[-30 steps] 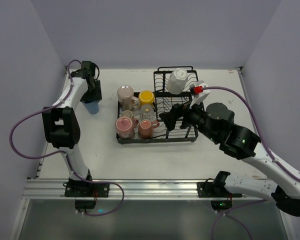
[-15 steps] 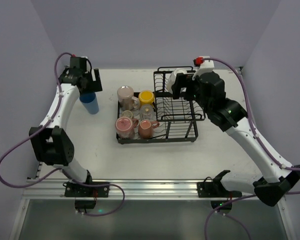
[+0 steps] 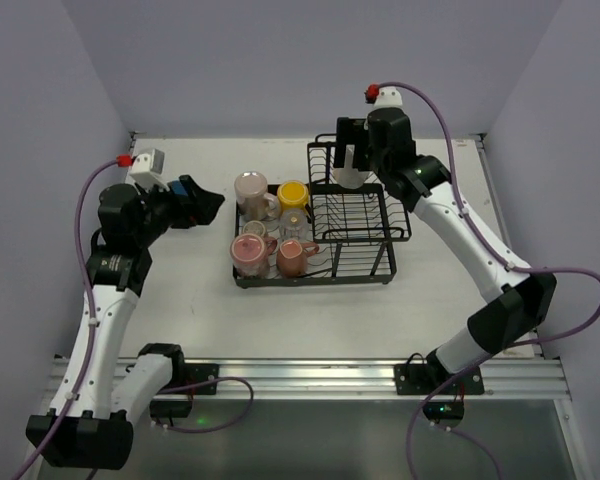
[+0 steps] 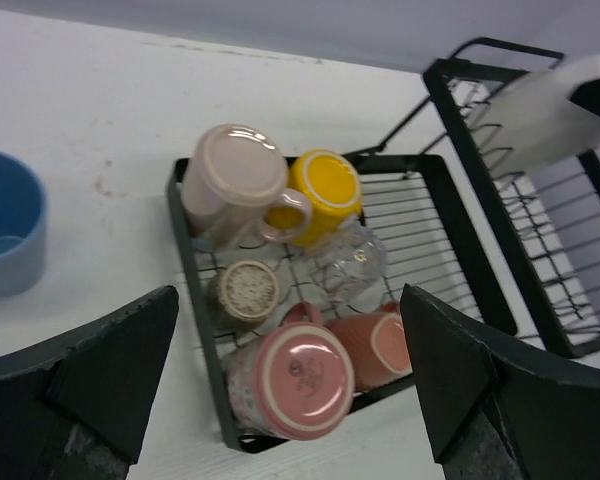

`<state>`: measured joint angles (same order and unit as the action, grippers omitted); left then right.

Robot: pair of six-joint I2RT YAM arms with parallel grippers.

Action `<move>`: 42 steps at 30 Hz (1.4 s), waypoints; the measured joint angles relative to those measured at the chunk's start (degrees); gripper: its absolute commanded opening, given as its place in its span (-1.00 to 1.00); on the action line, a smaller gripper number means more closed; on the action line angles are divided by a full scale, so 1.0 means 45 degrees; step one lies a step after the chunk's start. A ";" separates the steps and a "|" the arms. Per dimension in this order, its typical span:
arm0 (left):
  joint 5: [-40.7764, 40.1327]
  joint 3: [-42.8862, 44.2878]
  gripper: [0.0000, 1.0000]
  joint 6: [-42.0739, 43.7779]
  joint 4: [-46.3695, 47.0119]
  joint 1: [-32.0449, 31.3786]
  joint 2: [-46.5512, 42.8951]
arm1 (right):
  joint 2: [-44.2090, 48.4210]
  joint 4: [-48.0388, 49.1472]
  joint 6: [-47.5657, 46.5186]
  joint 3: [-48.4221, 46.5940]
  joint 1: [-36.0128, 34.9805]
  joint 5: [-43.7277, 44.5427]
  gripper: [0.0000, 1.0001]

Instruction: Unload the cups from the dish rack

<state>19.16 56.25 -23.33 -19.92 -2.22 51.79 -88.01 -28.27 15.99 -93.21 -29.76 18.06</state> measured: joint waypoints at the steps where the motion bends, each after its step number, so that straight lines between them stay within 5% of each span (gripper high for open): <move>1: 0.0461 -0.0330 0.93 -0.0180 0.0228 -0.0029 -0.0199 | -0.0267 -0.0015 0.0000 -0.0141 0.0015 0.0053 0.98; 8: 0.3026 -0.1326 0.93 -0.1515 0.1656 -0.0840 -0.0321 | -0.1384 -0.0112 0.0015 -0.0617 0.0131 0.0418 0.90; 10: 0.3337 -0.1336 0.92 -0.1749 0.2059 -0.1316 -0.0321 | -0.1525 -0.0141 0.0029 -0.0656 0.0131 0.0447 0.55; 13: 0.3512 -0.1345 0.86 -0.2127 0.2662 -0.2113 -0.0325 | -0.1583 -0.0199 0.0151 -0.0719 0.0131 0.0593 -0.27; 16: 0.3682 -0.1491 0.81 -0.2667 0.3405 -0.2506 -0.0325 | -0.1501 -0.0053 0.0204 -0.0612 0.0126 0.0685 -0.67; 22: 0.4007 -0.1739 0.68 -0.4085 0.5251 -0.2788 -0.0073 | 0.0112 0.0918 0.0573 0.0942 0.0131 0.0369 -0.88; 31: 0.4022 -0.1749 0.68 -0.6076 0.7684 -0.4245 0.0835 | 0.4022 0.3075 0.1729 0.2395 0.0136 -0.0510 -0.91; 36: 0.3784 -0.1749 0.70 -0.6781 0.9020 -0.5814 0.1613 | 0.6115 0.4911 0.3852 0.5061 0.0185 -0.2628 -0.91; 42: 0.3322 -0.1739 0.70 -0.7388 1.0171 -0.6849 0.2395 | 0.6324 0.5960 0.5999 0.6577 -0.0049 -0.4940 -0.91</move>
<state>34.11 48.42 -56.58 25.85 -33.04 62.57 -59.55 -1.45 42.98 -63.61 -29.98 -4.16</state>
